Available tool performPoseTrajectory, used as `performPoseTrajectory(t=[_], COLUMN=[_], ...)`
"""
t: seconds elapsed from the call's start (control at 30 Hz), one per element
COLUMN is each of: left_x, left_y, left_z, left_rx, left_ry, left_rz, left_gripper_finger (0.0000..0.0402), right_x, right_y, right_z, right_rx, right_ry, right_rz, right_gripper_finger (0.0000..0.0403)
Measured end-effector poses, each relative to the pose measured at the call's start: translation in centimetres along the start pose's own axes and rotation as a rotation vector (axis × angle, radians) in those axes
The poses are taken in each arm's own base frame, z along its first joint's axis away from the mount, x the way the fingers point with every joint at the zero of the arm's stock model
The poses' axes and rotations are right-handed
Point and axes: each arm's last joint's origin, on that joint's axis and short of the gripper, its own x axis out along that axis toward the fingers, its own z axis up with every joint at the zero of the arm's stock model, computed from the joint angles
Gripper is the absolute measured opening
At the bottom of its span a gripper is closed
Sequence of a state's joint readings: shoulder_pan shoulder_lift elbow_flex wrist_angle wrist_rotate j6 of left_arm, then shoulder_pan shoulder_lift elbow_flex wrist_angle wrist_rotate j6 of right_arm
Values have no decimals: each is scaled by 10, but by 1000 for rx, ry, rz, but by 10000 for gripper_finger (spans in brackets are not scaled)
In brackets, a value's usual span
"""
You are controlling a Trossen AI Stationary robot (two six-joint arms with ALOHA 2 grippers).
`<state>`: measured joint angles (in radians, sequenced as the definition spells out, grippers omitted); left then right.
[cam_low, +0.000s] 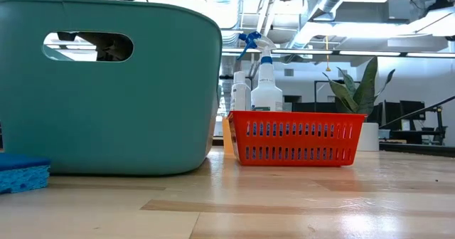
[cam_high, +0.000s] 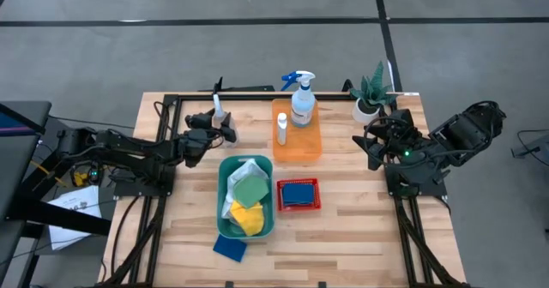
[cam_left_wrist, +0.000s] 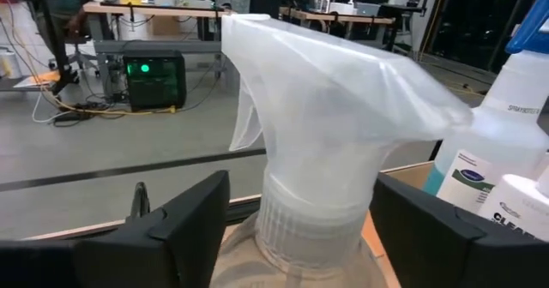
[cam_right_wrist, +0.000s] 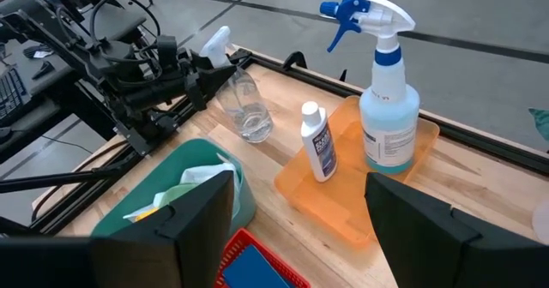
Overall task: Pick & Place Kitchen Items
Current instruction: Put the transparent spray bottle into the orange bin
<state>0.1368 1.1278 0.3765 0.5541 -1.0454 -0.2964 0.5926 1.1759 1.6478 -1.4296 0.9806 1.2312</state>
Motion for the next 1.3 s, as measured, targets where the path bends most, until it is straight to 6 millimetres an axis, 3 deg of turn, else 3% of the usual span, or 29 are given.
performPoseTrajectory(t=[0.6, 1.03, 1.3], left_x=[0, 0, -6], left_y=[0, 0, 3], left_z=[1, 3, 17], left_rx=[7, 12, 32], left_ry=[-6, -12, -34], left_rz=[11, -10, -104], left_gripper_finger=[143, 135, 134], right_x=[0, 0, 0], right_y=[0, 0, 1], right_z=[0, 0, -1], right_rx=[1, 1, -2], right_ry=[3, 4, 4], right_rz=[1, 2, 0], right_gripper_finger=[255, 255, 255])
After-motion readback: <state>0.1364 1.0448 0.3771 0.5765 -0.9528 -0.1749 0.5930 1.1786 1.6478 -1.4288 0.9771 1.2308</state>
